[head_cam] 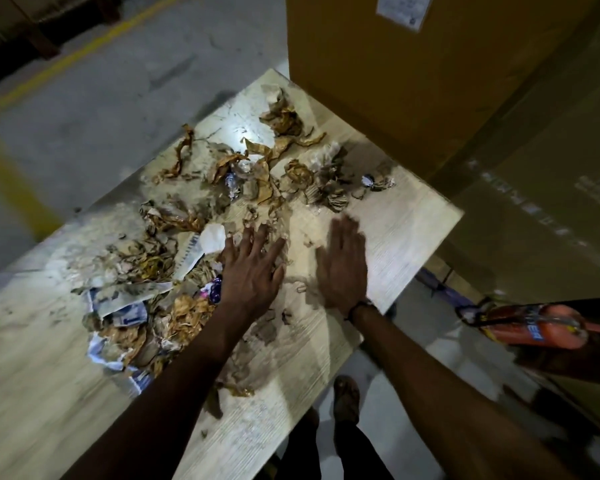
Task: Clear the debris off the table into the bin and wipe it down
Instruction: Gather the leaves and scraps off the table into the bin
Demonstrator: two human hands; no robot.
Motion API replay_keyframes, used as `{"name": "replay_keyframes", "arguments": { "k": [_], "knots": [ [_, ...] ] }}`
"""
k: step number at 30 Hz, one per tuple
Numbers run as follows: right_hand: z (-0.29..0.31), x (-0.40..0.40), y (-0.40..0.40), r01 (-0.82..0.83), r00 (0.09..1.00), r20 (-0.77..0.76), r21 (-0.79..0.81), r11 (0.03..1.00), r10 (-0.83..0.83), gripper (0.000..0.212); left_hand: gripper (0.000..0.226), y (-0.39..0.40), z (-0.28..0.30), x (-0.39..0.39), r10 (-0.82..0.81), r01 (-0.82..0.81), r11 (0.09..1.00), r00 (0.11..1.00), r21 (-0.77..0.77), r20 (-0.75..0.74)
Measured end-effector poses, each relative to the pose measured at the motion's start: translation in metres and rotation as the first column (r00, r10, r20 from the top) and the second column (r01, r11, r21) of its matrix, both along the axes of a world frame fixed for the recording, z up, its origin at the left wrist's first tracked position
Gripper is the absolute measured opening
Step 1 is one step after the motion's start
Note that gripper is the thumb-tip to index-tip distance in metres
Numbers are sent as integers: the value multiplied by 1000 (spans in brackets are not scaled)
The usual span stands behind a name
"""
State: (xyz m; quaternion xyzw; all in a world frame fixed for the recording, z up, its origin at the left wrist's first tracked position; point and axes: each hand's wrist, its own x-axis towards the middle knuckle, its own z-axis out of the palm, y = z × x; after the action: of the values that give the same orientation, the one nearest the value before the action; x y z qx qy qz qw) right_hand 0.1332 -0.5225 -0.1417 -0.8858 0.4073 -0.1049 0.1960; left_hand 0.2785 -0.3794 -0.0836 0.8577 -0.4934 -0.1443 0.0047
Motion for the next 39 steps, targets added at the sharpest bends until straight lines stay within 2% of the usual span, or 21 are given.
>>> {"name": "replay_keyframes", "arguments": {
  "k": [2, 4, 6, 8, 10, 13, 17, 20, 22, 25, 28, 30, 33, 36, 38, 39],
  "knots": [
    [5, 10, 35, -102, 991, 95, 74, 992, 95, 65, 63, 4, 8, -1, 41, -42, 999, 999, 29, 33],
    [11, 13, 58, -145, 975, 191, 155, 977, 115, 62, 61, 9, 17, -1, 67, -69, 997, 996, 28, 54],
    [18, 9, 70, -83, 963, 268, 264, 961, 10, 62, 62, 15, 27, 0, 72, -73, 997, 994, 14, 79],
    [21, 3, 77, 12, 953, 282, 324, 946, -109, 63, 63, 20, 36, 3, 74, -76, 997, 992, 7, 98],
    [20, 2, 87, 40, 971, 217, 253, 967, -97, 63, 62, 24, 36, 8, 84, -86, 996, 994, 24, 67],
    [14, 19, 102, -19, 995, 103, 149, 989, 3, 65, 62, 30, 35, 17, 84, -85, 995, 996, 43, 21],
    [18, 39, 106, -150, 976, 190, 212, 966, 109, 64, 52, 31, 47, 29, 102, -97, 969, 995, -228, 13],
    [27, 40, 81, -128, 961, 264, 184, 975, 77, 65, 48, 22, 59, 66, 185, -204, 868, 979, -452, -86],
    [36, 47, 46, -122, 960, 268, 129, 984, 84, 67, 49, 14, 60, 108, 240, -307, 785, 952, -538, -193],
    [43, 70, -11, -100, 969, 228, 20, 995, 93, 68, 60, -2, 48, 173, 285, -391, 727, 920, -564, -270],
    [36, 105, -62, -94, 972, 213, -12, 995, 94, 67, 67, -25, 26, 230, 318, -409, 782, 911, -470, -263],
    [24, 123, -85, -104, 975, 193, -29, 994, 107, 63, 73, -37, 12, 254, 272, -366, 852, 920, -374, -281],
    [4, 144, -88, -117, 978, 173, -26, 993, 119, 62, 69, -47, -1, 259, 87, -239, 919, 898, -313, -432],
    [-3, 152, -64, -140, 974, 169, -81, 987, 152, 57, 52, -47, -4, 242, -29, -208, 894, 857, -396, -515],
    [-2, 150, -45, -225, 960, 148, -107, 969, 239, 53, 47, -36, -4, 232, -59, -235, 881, 807, -411, -588],
    [1, 148, -35, -261, 952, 141, -94, 961, 272, 52, 45, -28, -4, 228, -83, -203, 890, 809, -409, -581]
  ]
}}
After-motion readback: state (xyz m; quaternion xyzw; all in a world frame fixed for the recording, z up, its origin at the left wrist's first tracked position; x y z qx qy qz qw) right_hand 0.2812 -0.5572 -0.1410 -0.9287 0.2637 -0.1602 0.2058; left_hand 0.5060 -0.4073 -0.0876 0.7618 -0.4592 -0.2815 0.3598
